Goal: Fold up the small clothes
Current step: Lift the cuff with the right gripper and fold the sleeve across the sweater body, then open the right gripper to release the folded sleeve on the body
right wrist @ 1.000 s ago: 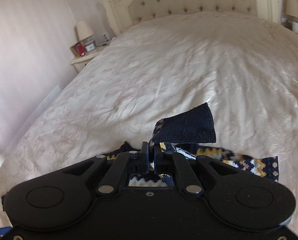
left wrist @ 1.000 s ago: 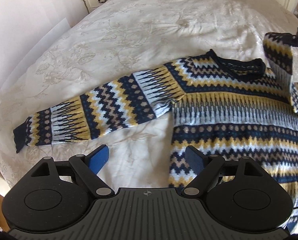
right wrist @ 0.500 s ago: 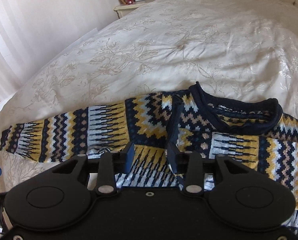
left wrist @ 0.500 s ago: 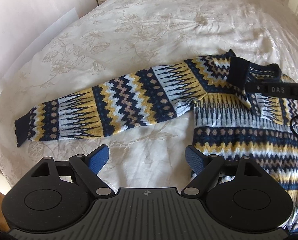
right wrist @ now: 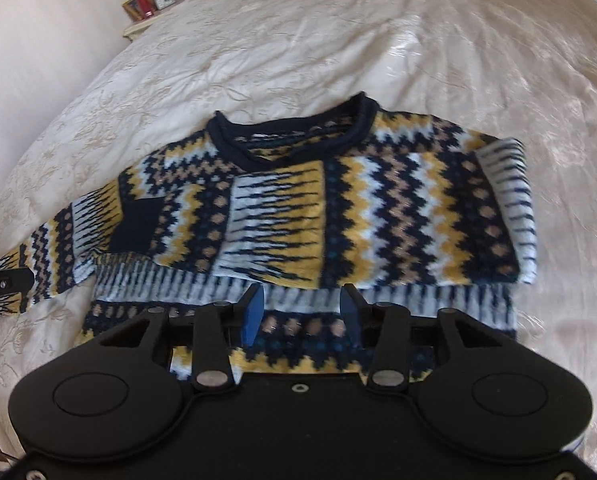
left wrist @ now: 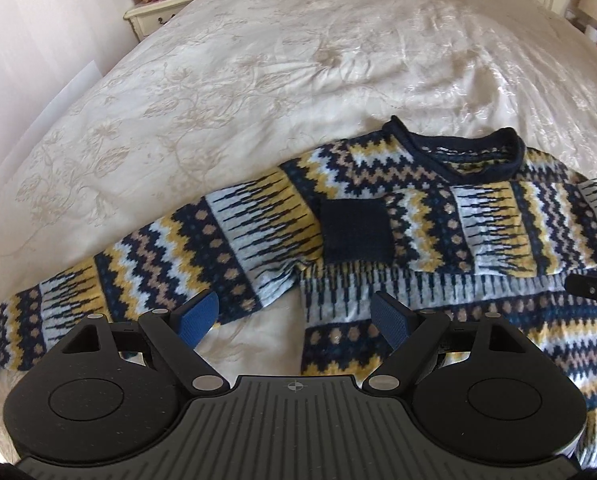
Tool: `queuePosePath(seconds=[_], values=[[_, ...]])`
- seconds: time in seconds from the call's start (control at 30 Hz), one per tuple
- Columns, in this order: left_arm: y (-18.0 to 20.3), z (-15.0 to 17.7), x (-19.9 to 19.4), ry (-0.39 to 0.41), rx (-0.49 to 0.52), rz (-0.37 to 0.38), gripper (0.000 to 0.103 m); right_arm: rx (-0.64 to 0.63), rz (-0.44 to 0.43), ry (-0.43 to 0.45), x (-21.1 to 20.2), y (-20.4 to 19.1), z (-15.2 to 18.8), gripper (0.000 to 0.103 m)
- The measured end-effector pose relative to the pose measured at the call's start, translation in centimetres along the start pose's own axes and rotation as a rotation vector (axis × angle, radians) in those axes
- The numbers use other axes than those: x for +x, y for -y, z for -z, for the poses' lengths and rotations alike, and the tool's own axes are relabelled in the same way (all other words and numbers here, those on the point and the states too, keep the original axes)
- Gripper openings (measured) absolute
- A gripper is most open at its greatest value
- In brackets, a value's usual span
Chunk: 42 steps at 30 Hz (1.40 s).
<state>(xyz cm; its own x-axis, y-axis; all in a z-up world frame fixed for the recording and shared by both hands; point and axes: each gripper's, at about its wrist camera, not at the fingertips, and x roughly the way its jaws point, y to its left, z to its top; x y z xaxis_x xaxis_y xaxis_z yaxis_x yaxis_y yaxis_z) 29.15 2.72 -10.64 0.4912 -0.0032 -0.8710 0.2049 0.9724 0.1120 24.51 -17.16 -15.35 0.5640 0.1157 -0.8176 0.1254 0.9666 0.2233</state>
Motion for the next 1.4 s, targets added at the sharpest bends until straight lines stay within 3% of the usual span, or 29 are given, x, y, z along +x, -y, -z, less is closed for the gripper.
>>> queuePosePath(seconds=[0.23,0.37,0.5,0.6,0.77,1.0,1.23,1.27,1.33,1.4], values=[[4.0,-2.0,3.4,0.018,0.065,0.006,0.083,0.130,0.097,0.018,-0.9,6.4,0.3,0.052],[5.1,-2.7,6.1,0.006,0.080,-0.032,0.083,0.195,0.138,0.051,-1.3,9.9,-0.7,0.052],[5.1,-2.5,9.3,-0.056,0.086,-0.105,0.082,0.245,0.169,0.080,-1.1,12.7,-2.2,0.052],[4.3,-1.5,12.4,-0.176,0.096,-0.163,0.083,0.266,0.192,0.096,-0.6,14.6,-3.3,0.052],[1.8,-0.5,13.1,-0.188,-0.009,-0.103,0.086,0.281,0.240,0.082,1.5,17.2,-4.5,0.052],[1.5,-0.4,13.4,-0.187,-0.019,-0.113,0.096,0.306,0.169,0.046,4.4,17.0,-5.0,0.052],[1.4,0.1,13.7,-0.176,-0.032,-0.101,0.098,0.284,0.125,0.024,6.1,15.6,-5.4,0.053],[1.4,0.2,13.6,-0.175,-0.033,-0.100,0.098,0.287,0.115,0.024,6.1,15.6,-5.5,0.051],[1.7,0.1,13.4,-0.176,-0.034,-0.098,0.098,0.275,0.070,0.034,5.8,15.7,-5.6,0.014],[1.5,0.1,13.2,-0.177,-0.033,-0.090,0.097,0.248,0.084,0.035,5.3,15.6,-5.8,0.012]])
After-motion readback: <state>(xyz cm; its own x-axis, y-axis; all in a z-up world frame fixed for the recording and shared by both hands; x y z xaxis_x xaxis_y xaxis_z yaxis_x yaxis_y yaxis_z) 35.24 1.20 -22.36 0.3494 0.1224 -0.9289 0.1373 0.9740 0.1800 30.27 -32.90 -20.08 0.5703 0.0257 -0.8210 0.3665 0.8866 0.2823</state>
